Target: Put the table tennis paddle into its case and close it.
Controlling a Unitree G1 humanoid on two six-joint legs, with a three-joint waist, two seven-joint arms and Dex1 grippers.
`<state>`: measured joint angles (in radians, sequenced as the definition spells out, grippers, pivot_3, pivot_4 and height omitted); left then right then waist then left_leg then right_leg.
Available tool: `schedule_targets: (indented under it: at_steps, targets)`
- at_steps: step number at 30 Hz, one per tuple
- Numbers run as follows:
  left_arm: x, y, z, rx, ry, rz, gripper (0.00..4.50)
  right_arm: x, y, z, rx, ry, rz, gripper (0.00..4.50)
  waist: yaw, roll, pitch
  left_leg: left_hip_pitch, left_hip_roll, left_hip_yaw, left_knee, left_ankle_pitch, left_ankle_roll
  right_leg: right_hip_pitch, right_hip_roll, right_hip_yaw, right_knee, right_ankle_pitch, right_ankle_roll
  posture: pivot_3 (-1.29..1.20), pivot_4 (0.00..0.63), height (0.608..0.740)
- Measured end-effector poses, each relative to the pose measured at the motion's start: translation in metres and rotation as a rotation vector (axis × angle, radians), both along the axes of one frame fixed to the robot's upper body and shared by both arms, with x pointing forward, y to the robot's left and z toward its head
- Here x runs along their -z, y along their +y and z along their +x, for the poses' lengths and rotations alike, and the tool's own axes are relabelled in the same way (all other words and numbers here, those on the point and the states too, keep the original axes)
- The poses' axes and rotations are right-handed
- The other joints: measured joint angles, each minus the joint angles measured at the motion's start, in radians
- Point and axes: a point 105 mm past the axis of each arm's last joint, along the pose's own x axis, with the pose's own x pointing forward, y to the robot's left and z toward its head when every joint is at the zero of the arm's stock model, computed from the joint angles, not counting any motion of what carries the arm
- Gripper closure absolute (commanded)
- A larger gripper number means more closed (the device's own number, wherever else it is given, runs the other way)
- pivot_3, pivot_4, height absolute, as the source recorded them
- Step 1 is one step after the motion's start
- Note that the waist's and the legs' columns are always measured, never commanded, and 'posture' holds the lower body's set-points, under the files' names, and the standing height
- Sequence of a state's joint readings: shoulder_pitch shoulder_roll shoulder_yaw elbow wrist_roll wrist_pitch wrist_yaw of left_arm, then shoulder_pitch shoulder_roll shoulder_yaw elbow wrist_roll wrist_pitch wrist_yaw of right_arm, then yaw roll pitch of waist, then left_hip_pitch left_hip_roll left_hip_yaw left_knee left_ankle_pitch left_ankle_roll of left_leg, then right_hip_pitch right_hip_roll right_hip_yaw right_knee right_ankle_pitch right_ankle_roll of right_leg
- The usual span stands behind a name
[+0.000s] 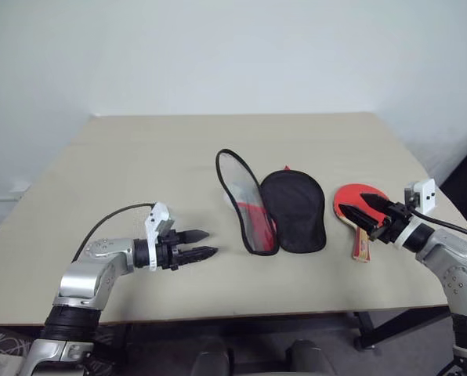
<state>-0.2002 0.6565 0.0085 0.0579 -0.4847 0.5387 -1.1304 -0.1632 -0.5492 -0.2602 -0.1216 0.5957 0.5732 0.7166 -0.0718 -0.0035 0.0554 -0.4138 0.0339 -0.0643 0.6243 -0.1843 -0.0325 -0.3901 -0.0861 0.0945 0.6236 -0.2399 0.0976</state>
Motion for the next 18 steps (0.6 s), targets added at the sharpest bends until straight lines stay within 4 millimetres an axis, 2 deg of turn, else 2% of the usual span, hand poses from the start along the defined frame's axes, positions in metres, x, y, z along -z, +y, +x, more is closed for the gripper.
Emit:
schedule_targets:
  at_steps: [10, 15, 18]
  targets:
    - [0.001, -0.004, 0.001, -0.012, 0.029, -0.016, 1.28, 0.004, 0.005, 0.008, 0.023, -0.026, 0.037, 0.13, 0.0, 0.0, 0.0, 0.0, 0.0, 0.0, 0.0, 0.0, 0.0, 0.0, 0.0, 0.0, 0.0, 0.0, 0.0, 0.0, 0.0, 0.74]
    - [0.003, -0.014, -0.001, 0.011, 0.047, -0.03, 1.28, 0.01, -0.005, 0.009, 0.092, -0.009, 0.037, 0.13, 0.001, 0.0, 0.0, 0.0, 0.0, 0.0, 0.0, 0.0, 0.0, 0.0, 0.0, 0.0, 0.0, 0.0, 0.0, 0.0, 0.0, 0.74]
    - [0.005, -0.024, -0.002, 0.04, 0.058, -0.042, 1.28, 0.024, -0.013, -0.001, 0.134, 0.048, 0.037, 0.13, 0.001, 0.0, 0.0, 0.0, 0.0, 0.0, 0.0, 0.0, 0.0, 0.001, 0.0, 0.0, 0.0, 0.0, 0.0, 0.0, 0.0, 0.74]
